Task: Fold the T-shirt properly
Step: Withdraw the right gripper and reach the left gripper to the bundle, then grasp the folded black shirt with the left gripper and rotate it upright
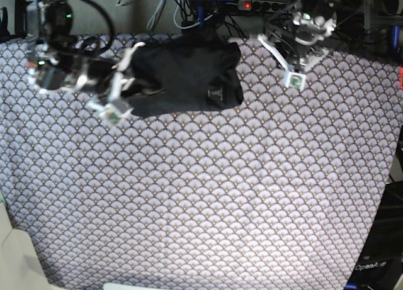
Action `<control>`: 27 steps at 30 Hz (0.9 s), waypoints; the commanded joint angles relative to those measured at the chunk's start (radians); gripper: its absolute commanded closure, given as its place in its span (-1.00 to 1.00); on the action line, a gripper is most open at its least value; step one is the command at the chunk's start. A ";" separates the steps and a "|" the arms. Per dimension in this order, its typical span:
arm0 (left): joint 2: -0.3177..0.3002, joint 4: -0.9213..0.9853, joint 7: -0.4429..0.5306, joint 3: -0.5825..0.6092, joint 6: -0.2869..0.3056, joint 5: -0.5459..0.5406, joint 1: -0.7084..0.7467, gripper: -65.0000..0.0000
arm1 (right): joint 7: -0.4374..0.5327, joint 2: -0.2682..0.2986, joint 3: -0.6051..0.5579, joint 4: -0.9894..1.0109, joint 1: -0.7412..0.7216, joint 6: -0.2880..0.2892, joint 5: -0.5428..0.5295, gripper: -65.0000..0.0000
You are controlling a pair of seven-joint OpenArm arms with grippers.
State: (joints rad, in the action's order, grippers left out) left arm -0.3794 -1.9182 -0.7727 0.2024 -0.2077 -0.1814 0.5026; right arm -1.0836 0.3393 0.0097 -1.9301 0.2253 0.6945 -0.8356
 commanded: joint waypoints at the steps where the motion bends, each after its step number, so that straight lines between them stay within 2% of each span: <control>1: -0.036 -0.033 0.009 0.013 0.030 0.000 0.000 1.00 | 0.023 0.020 0.029 -0.016 -0.013 0.004 -0.008 0.92; 4: -0.085 -0.043 0.005 0.082 0.089 -0.002 0.000 1.00 | 0.023 0.063 0.108 -0.016 -0.017 0.004 0.009 0.92; 9: -0.125 -0.040 0.005 0.157 0.093 0.000 0.001 1.00 | 0.023 0.100 0.212 -0.015 -0.033 0.004 0.032 0.92; 15: -0.129 -0.043 0.005 0.225 0.096 0.000 -0.012 1.00 | 0.023 0.097 0.210 -0.015 -0.040 0.004 0.081 0.92; 20: -0.079 -0.030 0.003 0.320 0.090 -0.011 -0.101 1.00 | 0.026 0.068 0.160 0.039 -0.039 0.004 0.089 0.92; 23: -0.028 -0.002 -0.006 0.349 0.090 -0.002 -0.137 1.00 | 0.092 0.059 0.106 0.102 -0.028 0.004 0.089 0.92; 27: 0.043 0.029 -0.097 0.355 0.089 -0.002 -0.195 1.00 | 0.179 0.062 0.051 0.160 0.007 0.004 0.089 0.92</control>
State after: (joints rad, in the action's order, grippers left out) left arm -0.3355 -1.8721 -0.8894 0.5591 -0.1223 -0.1837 0.3157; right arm -0.9230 0.3859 0.0532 -1.7573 0.2401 0.6949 -0.7330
